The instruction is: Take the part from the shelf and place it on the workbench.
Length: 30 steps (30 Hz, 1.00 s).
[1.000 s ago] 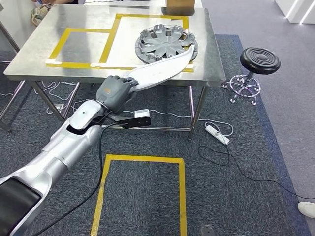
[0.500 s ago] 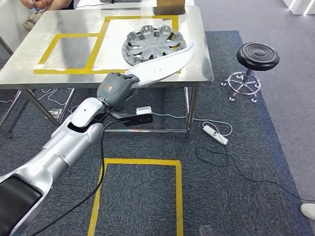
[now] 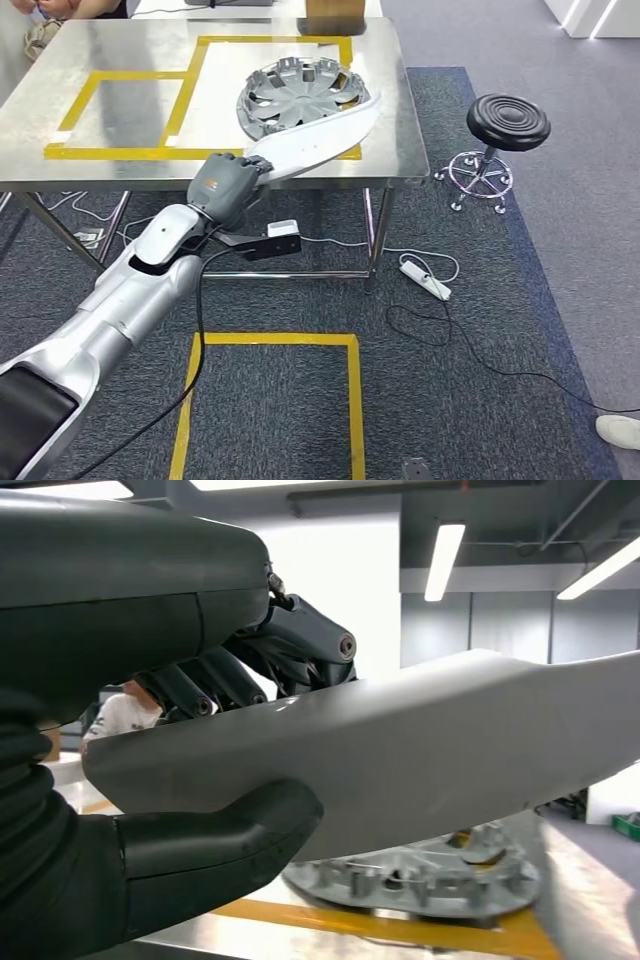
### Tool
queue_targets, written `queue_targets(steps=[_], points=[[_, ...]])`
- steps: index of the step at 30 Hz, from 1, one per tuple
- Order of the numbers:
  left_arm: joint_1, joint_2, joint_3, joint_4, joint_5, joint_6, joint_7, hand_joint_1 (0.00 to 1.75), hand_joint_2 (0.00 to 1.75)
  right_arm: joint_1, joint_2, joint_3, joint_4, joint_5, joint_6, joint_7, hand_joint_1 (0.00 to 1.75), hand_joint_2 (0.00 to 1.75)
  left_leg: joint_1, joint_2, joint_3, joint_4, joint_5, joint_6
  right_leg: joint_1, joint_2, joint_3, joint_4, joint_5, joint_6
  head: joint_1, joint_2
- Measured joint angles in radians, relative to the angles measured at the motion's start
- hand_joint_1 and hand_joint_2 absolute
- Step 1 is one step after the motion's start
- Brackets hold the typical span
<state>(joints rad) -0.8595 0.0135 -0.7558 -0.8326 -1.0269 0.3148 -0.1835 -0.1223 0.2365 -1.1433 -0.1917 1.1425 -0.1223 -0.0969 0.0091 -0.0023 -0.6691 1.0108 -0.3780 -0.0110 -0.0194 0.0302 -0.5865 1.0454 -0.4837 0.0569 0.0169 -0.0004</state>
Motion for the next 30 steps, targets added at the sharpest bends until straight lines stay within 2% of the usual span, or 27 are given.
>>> queue_targets(steps=[1,2,4,5,6,7,8,9,10,11,12,15,17,18,20,21,22,23,25,26,27,28,30], points=[[-0.001,0.0,0.001,0.0,0.0,0.0,0.001,1.75,1.75,-0.001,0.0,0.0,0.0,0.0,0.0,0.0,0.0,1.75,0.002,0.0,0.004,-0.002,-0.003,0.005,0.0,-0.006,-0.005,0.014,-0.01,0.004,0.001,0.0],[-0.001,0.0,0.001,0.0,0.0,0.001,0.001,1.75,1.75,-0.001,0.0,0.0,0.0,0.0,0.0,0.0,0.0,1.75,0.003,0.0,0.009,-0.003,-0.006,0.01,0.001,-0.012,-0.023,0.052,-0.028,0.007,0.002,0.0],[0.001,0.001,0.0,0.0,0.0,0.001,0.002,1.75,1.75,-0.001,0.0,0.0,0.0,0.0,0.0,0.0,0.0,1.75,0.0,0.0,0.017,-0.003,-0.013,0.019,0.002,-0.019,-0.092,0.18,-0.08,0.009,0.003,0.0],[0.004,0.001,0.0,0.0,0.0,0.001,0.002,1.75,1.75,-0.001,0.0,0.0,0.0,0.0,0.0,0.0,0.0,1.75,-0.003,0.0,0.022,-0.003,-0.017,0.021,0.003,-0.019,-0.129,0.242,-0.096,0.008,0.003,0.0],[0.007,0.001,-0.001,0.0,0.0,0.001,0.002,1.75,1.75,0.0,0.0,0.0,0.0,-0.001,0.0,0.0,0.0,1.75,-0.005,0.0,0.028,-0.003,-0.022,0.022,0.005,-0.02,-0.154,0.273,-0.093,0.007,0.003,0.0],[0.009,0.001,-0.001,0.0,0.0,0.001,0.002,1.75,1.75,0.0,0.0,0.0,0.0,-0.001,0.0,0.0,0.0,1.75,-0.006,0.0,0.036,-0.003,-0.027,0.023,0.007,-0.02,-0.159,0.263,-0.068,0.005,0.003,0.0],[0.01,0.001,-0.001,0.0,0.0,0.001,0.002,1.75,1.75,0.0,0.0,0.0,0.0,-0.001,0.0,0.0,0.0,1.75,-0.008,0.0,0.045,-0.003,-0.033,0.023,0.009,-0.02,-0.144,0.215,-0.025,0.001,0.003,0.0],[0.01,0.0,0.0,0.0,0.0,0.001,0.002,1.75,1.75,-0.001,0.0,-0.001,0.0,-0.001,0.0,0.0,0.0,1.75,-0.009,0.0,0.055,-0.003,-0.039,0.021,0.012,-0.021,-0.117,0.143,0.021,-0.005,0.003,0.0],[0.009,0.0,0.0,0.0,0.0,0.001,0.002,1.75,1.75,-0.001,0.0,-0.001,0.0,-0.001,0.0,0.0,0.0,1.75,-0.01,-0.001,0.062,-0.003,-0.044,0.019,0.015,-0.022,-0.087,0.075,0.054,-0.01,0.003,0.0],[0.007,-0.001,0.0,0.0,0.0,0.001,0.002,1.75,1.75,-0.002,0.0,0.0,0.0,-0.001,0.0,0.0,0.0,1.75,-0.012,-0.001,0.066,-0.002,-0.048,0.015,0.018,-0.023,-0.063,0.025,0.071,-0.015,0.003,0.0],[0.006,-0.001,0.0,0.0,0.0,0.001,0.002,1.75,1.75,-0.002,0.0,0.0,0.0,-0.001,0.0,0.0,0.0,1.75,-0.013,-0.001,0.068,-0.003,-0.051,0.011,0.021,-0.023,-0.05,-0.001,0.074,-0.019,0.002,0.0],[0.005,-0.002,0.0,0.0,-0.001,0.001,0.002,1.75,1.75,-0.001,0.0,-0.001,0.0,-0.002,0.0,0.0,0.0,1.75,-0.012,-0.001,0.07,-0.005,-0.054,-0.004,0.02,-0.02,-0.039,-0.016,0.067,-0.033,0.001,0.0],[0.003,-0.002,0.001,-0.001,-0.001,0.001,0.002,1.75,1.75,0.0,0.0,-0.001,0.0,-0.002,-0.001,0.0,0.0,1.75,-0.012,-0.001,0.055,0.031,-0.079,-0.015,0.014,-0.02,-0.029,-0.024,0.068,-0.041,-0.003,0.0],[0.002,-0.002,0.001,0.0,-0.001,0.001,0.002,1.75,1.75,-0.001,0.0,-0.001,0.0,-0.002,-0.001,0.0,0.0,1.75,-0.01,-0.001,0.029,0.083,-0.104,-0.02,0.011,-0.021,-0.024,-0.026,0.066,-0.044,-0.005,0.0],[0.004,-0.001,0.0,0.0,0.0,0.001,0.002,1.75,1.75,-0.001,0.0,-0.001,0.0,-0.003,-0.001,0.0,0.0,1.75,-0.006,-0.001,-0.047,0.217,-0.154,-0.029,0.007,-0.021,-0.019,-0.027,0.06,-0.047,-0.007,0.0],[0.006,-0.001,0.0,0.0,0.0,0.001,0.002,1.75,1.75,0.0,0.0,-0.001,0.0,-0.003,-0.001,0.0,0.0,1.75,-0.003,0.0,-0.079,0.264,-0.161,-0.033,0.006,-0.02,-0.016,-0.027,0.057,-0.047,-0.007,0.0],[0.008,-0.001,0.0,0.0,0.0,0.001,0.002,1.75,1.75,0.001,0.0,-0.001,0.0,-0.003,-0.001,0.0,0.0,1.75,0.0,0.0,-0.091,0.27,-0.145,-0.036,0.003,-0.019,-0.012,-0.027,0.054,-0.044,-0.006,0.0],[0.009,-0.001,0.0,0.0,0.0,0.001,0.002,1.75,1.75,0.001,0.0,-0.001,0.0,-0.003,-0.001,0.0,0.0,1.75,0.003,0.0,-0.082,0.237,-0.11,-0.038,0.001,-0.017,-0.007,-0.027,0.049,-0.041,-0.007,0.0],[0.008,0.0,0.0,0.0,0.0,0.001,0.002,1.75,1.75,0.001,0.0,-0.001,0.0,-0.004,-0.001,0.0,0.0,1.75,0.01,0.001,-0.028,0.106,-0.027,-0.046,-0.002,-0.014,0.004,-0.024,0.038,-0.029,-0.009,0.0],[0.007,0.0,0.0,0.0,0.0,0.001,0.002,1.75,1.75,0.001,-0.001,-0.001,0.0,-0.004,-0.001,0.0,0.0,1.75,0.013,0.0,-0.001,0.047,-0.005,-0.044,-0.001,-0.012,0.008,-0.022,0.032,-0.022,-0.012,0.0],[0.006,-0.001,0.0,0.0,0.0,0.001,0.001,1.75,1.75,0.0,-0.001,-0.001,0.0,-0.004,-0.001,0.0,0.0,1.75,0.014,-0.001,0.016,0.01,0.002,-0.041,0.001,-0.011,0.009,-0.022,0.027,-0.016,-0.012,0.0],[0.006,-0.001,0.0,0.0,0.0,0.001,0.001,1.75,1.75,0.0,-0.001,-0.001,-0.001,-0.004,-0.001,-0.001,0.0,1.75,0.013,-0.003,0.023,-0.006,-0.003,-0.034,0.002,-0.011,0.01,-0.023,0.024,-0.01,-0.013,0.0],[0.006,-0.001,0.0,0.0,0.0,0.0,0.001,1.75,1.75,0.0,-0.001,-0.001,-0.001,-0.004,0.0,-0.001,0.0,1.75,0.011,-0.004,0.025,-0.008,-0.011,-0.015,0.0,-0.012,0.014,-0.03,0.02,0.0,-0.009,0.0]])
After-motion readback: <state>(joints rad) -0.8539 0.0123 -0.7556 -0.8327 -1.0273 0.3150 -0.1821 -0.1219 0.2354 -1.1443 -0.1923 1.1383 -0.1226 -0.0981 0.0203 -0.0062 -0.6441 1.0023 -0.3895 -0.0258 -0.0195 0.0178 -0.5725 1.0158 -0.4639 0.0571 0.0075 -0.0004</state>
